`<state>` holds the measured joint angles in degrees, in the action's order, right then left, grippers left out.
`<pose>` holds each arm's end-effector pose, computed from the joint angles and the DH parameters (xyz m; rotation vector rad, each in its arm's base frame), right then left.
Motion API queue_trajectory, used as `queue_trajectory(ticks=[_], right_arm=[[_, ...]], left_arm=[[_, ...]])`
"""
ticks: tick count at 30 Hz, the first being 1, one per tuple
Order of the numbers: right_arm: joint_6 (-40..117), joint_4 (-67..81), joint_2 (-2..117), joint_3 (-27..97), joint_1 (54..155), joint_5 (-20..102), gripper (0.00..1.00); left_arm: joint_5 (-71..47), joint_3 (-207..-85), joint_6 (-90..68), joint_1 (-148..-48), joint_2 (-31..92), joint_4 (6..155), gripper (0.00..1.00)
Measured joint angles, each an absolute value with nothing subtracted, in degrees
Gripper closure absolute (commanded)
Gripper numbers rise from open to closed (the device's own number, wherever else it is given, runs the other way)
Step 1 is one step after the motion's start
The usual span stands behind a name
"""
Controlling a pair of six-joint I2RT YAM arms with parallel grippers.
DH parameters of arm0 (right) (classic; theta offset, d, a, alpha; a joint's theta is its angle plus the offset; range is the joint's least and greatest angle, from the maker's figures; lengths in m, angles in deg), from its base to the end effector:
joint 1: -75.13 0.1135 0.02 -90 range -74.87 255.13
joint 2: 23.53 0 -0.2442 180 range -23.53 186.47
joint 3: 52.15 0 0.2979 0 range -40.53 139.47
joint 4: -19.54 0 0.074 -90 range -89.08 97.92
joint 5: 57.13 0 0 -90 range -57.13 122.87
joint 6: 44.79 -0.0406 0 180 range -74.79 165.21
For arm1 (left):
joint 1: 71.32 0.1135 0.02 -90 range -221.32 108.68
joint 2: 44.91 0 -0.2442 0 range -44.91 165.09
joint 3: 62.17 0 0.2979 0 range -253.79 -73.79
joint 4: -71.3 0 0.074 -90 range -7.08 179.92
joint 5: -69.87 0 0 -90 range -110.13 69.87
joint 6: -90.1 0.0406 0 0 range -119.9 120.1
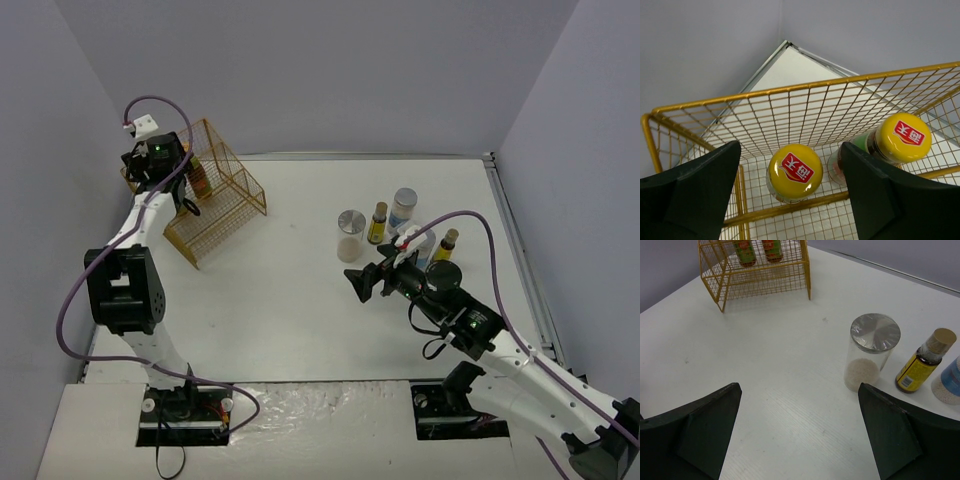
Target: Organize the condiment bottles
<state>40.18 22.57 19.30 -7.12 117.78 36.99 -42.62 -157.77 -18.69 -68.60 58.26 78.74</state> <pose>0.1838 0.1733 0.3014 -0.5472 1.4206 0.7237 0.4774 0.0382 0.2832 -0.6038 1.7120 0.1609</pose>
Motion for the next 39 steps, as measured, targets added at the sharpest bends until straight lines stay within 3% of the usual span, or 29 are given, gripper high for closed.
queue_trajectory(ticks=[5,12,22,30,39], right_arm=[[39.2,22.2,18.6,-7.1,117.8,36.9,0.00],[36.4,17.7,19.1,-5.1,117.7,30.3,0.01],[31.8,13.0,23.4,-1.7,114.0,18.2,0.02],[30.4,11.3,27.6,0.2,106.8,15.7,0.03],[33.0,14.8,37.6,3.0,105.5,20.2,0.06]], left_arm=[[-42.0,-157.6,-19.9,-68.6,54.5,82.2,0.12],[-31.7,-157.4,-21.2,-68.6,41.8,92.5,0.03],[-6.9,-138.8,-17.6,-72.2,15.6,97.7,0.03],[-4.0,-122.0,-11.7,-79.6,6.7,101.7,0.03],[-5.5,-120.3,-10.4,-80.6,1.0,101.2,0.03]])
